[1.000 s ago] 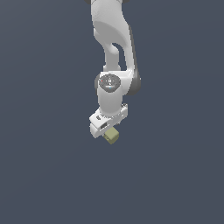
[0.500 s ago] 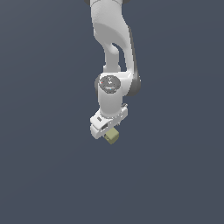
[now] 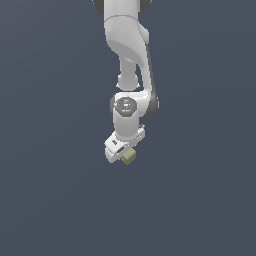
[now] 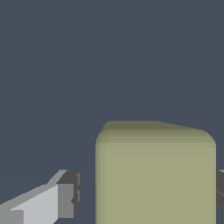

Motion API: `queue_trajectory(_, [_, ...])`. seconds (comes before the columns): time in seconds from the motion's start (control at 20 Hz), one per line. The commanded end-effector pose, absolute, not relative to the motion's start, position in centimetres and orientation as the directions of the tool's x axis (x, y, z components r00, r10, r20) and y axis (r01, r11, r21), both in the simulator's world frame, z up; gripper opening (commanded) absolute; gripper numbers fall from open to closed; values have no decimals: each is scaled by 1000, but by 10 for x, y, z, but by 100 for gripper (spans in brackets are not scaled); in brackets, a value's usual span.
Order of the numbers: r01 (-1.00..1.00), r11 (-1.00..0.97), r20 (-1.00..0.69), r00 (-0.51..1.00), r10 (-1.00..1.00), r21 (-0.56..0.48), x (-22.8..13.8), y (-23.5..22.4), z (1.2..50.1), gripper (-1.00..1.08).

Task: Pick up the object and move it to a goal position.

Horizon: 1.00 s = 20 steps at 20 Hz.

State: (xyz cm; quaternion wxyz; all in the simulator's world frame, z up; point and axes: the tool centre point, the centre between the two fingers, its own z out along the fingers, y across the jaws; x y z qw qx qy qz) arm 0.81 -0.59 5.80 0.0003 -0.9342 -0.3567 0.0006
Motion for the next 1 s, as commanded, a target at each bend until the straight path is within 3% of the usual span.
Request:
queue_trajectory(0.0, [667,-745,0,745,667,0,9,-6,51,100])
queue_trajectory(0.15, [667,-745,0,745,667,0,9,-6,49,100])
queue_trajectory(0.2, [667,-745,0,745,667,0,9,-6,49,-100])
queue_trajectory(0.95, [666,-746,0,746,666,1,6,-10,54,-100])
